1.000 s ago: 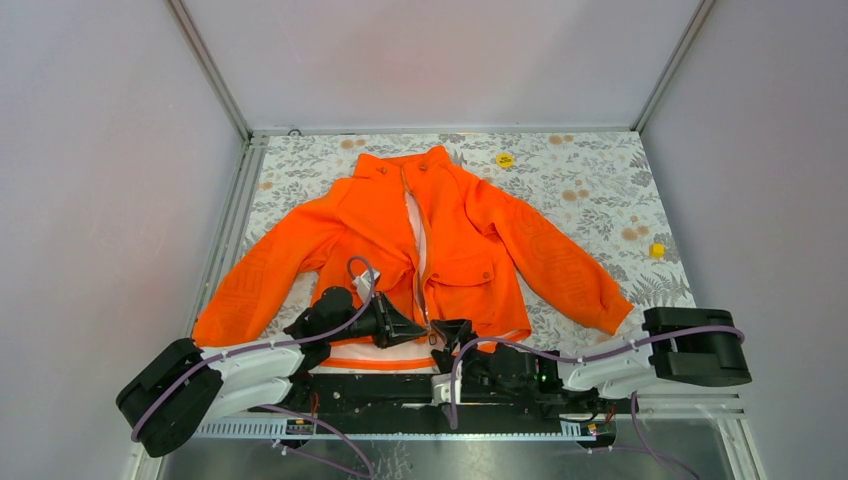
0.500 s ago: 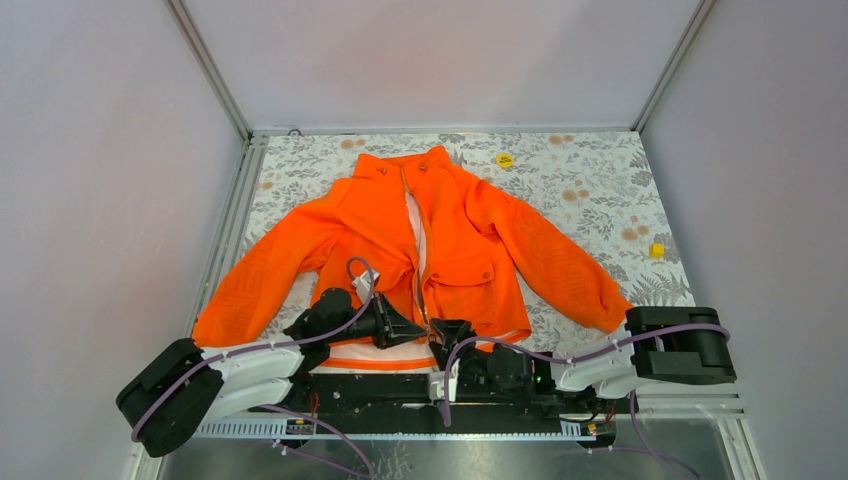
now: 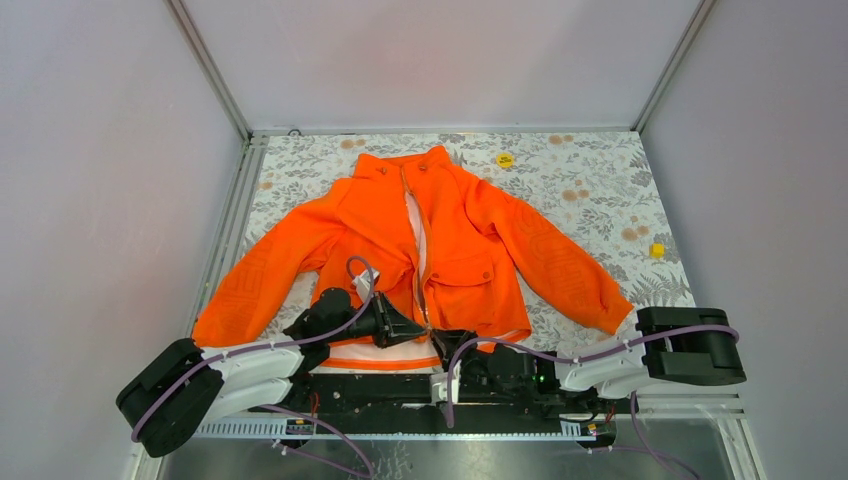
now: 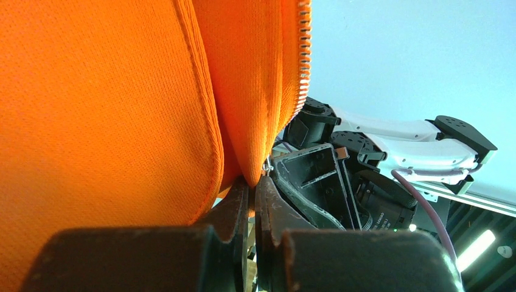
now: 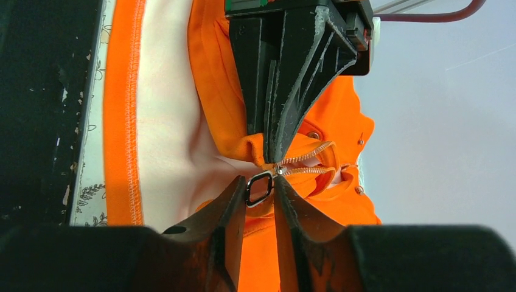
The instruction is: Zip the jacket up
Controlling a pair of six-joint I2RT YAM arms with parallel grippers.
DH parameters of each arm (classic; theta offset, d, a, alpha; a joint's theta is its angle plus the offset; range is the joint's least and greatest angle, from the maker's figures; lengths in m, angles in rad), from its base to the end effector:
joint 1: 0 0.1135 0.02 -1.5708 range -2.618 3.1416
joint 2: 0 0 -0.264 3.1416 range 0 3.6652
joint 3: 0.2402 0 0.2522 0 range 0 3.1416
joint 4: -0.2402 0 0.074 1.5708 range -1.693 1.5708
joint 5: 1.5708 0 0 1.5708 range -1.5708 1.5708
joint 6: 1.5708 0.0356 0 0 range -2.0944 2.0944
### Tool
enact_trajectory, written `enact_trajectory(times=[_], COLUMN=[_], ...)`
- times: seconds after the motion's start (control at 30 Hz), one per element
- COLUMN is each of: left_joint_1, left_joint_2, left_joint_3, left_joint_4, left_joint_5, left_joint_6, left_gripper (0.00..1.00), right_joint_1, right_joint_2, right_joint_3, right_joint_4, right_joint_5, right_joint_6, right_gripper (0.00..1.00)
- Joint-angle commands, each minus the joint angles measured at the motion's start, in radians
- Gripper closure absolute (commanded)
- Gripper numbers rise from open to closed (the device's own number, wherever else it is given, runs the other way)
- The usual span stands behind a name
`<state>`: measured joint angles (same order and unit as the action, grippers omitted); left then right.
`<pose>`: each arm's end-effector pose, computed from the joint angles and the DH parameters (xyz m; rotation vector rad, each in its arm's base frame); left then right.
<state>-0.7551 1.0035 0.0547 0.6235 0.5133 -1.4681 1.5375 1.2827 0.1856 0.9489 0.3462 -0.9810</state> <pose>0.1112 -0.1286 0.1385 -0.4087 2.3776 -1.8018 0.0193 0.2159 0.1601 -1.5327 0.7615 0.1161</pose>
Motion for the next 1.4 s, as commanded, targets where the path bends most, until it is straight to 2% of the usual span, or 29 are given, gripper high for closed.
enact_trajectory(times=[0.0, 0.17, 0.2, 0.27, 0.3, 0.4, 0.6, 0.9, 1.0, 1.07, 1.17, 1.37], left_joint_1=[-0.002, -0.002, -0.002, -0.001, -0.002, -0.002, -0.017, -0.064, -0.079, -0.093, -0.126, -0.152], left_joint_2=[-0.015, -0.016, -0.014, -0.012, -0.01, -0.004, -0.003, 0.001, 0.009, 0.004, -0.031, -0.063], left_joint_3=[-0.017, -0.017, -0.017, -0.015, -0.013, -0.001, 0.034, 0.075, 0.097, 0.099, 0.089, 0.062], left_joint_4=[0.06, 0.041, 0.036, 0.02, 0.009, -0.032, -0.166, -0.259, -0.307, -0.314, -0.323, -0.398], left_joint_5=[0.039, 0.035, 0.034, 0.03, 0.029, 0.031, 0.03, -0.029, -0.063, -0.076, -0.114, -0.143], left_joint_6=[-0.005, 0.01, 0.014, 0.028, 0.039, 0.077, 0.208, 0.296, 0.315, 0.318, 0.311, 0.302], left_gripper=[1.0, 1.0, 1.0, 1.0, 1.0, 1.0, 1.0, 1.0, 1.0, 1.0, 1.0, 1.0], right_joint_1=[0.006, 0.006, 0.005, 0.005, 0.004, 0.002, -0.07, -0.21, -0.261, -0.291, -0.369, -0.45], right_joint_2=[-0.026, -0.044, -0.049, -0.052, -0.052, -0.059, -0.058, 0.061, 0.129, 0.159, 0.186, 0.253], right_joint_3=[0.025, 0.037, 0.045, 0.068, 0.084, 0.128, 0.189, 0.44, 0.55, 0.587, 0.624, 0.742], right_joint_4=[-0.002, -0.048, -0.07, -0.125, -0.161, -0.273, -0.363, -0.571, -0.652, -0.662, -0.691, -0.694], right_joint_5=[-0.013, -0.019, -0.019, -0.017, -0.015, -0.03, -0.054, -0.11, -0.076, 0.022, 0.063, 0.035], right_joint_6=[0.03, 0.051, 0.058, 0.079, 0.098, 0.154, 0.381, 0.713, 0.84, 0.915, 1.071, 1.11], right_gripper=[0.73, 0.81, 0.85, 0.99, 1.0, 1.0, 1.0, 1.0, 1.0, 1.0, 1.0, 1.0])
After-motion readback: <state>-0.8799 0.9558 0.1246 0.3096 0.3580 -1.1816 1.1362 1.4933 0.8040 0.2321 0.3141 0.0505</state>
